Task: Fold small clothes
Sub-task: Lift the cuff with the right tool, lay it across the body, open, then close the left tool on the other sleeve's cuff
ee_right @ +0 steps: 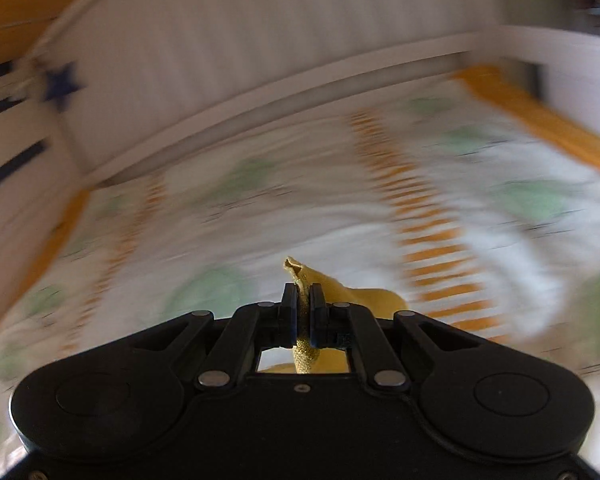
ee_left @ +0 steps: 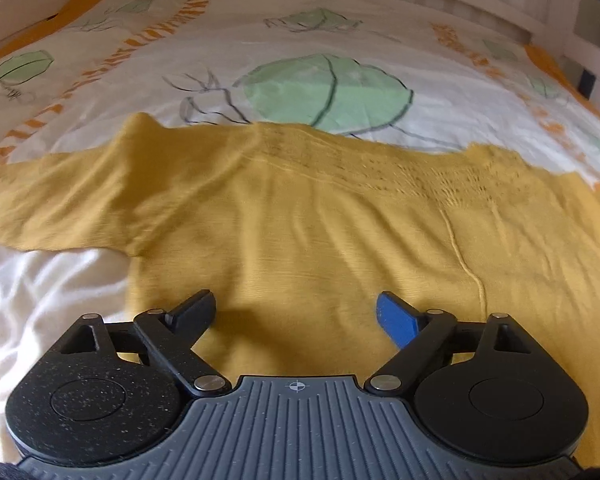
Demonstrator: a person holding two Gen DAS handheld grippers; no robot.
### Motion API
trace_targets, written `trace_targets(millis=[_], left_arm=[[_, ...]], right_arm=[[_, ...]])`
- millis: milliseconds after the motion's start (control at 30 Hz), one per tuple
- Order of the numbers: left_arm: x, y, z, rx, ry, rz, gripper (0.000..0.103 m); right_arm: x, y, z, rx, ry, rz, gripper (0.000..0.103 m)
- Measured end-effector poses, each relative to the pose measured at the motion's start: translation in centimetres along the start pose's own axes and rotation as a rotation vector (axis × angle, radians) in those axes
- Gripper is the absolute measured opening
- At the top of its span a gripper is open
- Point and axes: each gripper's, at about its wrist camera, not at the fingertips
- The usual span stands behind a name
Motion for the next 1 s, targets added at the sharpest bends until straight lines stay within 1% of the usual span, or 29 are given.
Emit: trace_targets(millis=[133, 233, 367, 400, 433, 500, 533, 567, 633, 667, 700, 800, 833, 900, 1000], left_arm=[[0.0, -1.1, -3.4, 0.011, -0.051, -0.003, 0.087], [0.3, -1.7, -5.9, 0.006, -0.073, -0.005, 0.087], [0.9, -2.1, -8.9, -0.008, -0.099, -0.022, 0.087], [1.0, -2.1, -9.5, -0.007, -0.107, -0.026, 0.087], [1.1, -2.1, -10.0, -0.007, -0.113, -0.031, 0.087], [1.3, -2.1, -10.9, 0.005, -0.127, -0.042, 0.087], [1.2, -2.1, -11.1, 0.012, -0.133, -0.046, 0.087], [1.1, -2.1, -11.1, 0.02, -0.137, -0.048, 0.087], [0.8, -2.1, -11.0, 0.038, -0.139, -0.049, 0.087], [0.7, -2.1, -10.9, 0.046, -0.137, -0.048, 0.087], [0.4, -2.2, -10.6, 0.054, -0.132, -0.046, 0.087], [-0.1, -2.0, -9.3, 0.074, -0.107, -0.038, 0.087], [-0.4, -1.8, -8.5, 0.084, -0.098, -0.037, 0.087], [-0.8, -1.4, -7.4, 0.098, -0.084, -0.041, 0.087], [-1.7, -0.5, -5.3, 0.124, -0.065, -0.046, 0.087]], right_arm=[[3.7, 5.5, -6.2, -0.135, -0.038, -0.077, 0.011], [7.1, 9.8, -9.6, -0.205, -0.046, -0.146, 0.011], [12.0, 14.0, -13.4, -0.244, -0.095, -0.225, 0.012], [13.2, 14.4, -14.3, -0.252, -0.109, -0.24, 0.013], [14.2, 14.9, -14.9, -0.263, -0.122, -0.257, 0.017], [15.6, 15.4, -15.5, -0.285, -0.139, -0.269, 0.021], [15.9, 14.9, -15.4, -0.291, -0.138, -0.265, 0.022], [16.2, 14.7, -15.2, -0.296, -0.135, -0.264, 0.025], [16.4, 13.6, -14.3, -0.279, -0.136, -0.258, 0.05], [16.5, 12.9, -13.7, -0.263, -0.145, -0.248, 0.054], [16.5, 12.0, -13.1, -0.246, -0.159, -0.236, 0.057], [16.4, 10.1, -10.7, -0.167, -0.208, -0.218, 0.058], [16.4, 9.7, -10.2, -0.144, -0.222, -0.215, 0.06], [16.7, 7.8, -8.1, -0.1, -0.244, -0.21, 0.065], [17.2, 5.3, -5.6, -0.04, -0.289, -0.209, 0.065]])
Point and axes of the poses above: each gripper's, at about its wrist camera, not at the fingertips, and y roughly the way its jaws point, z to its right, x to its underside, and after that the axes turned 10 degrees about -x, right-handed
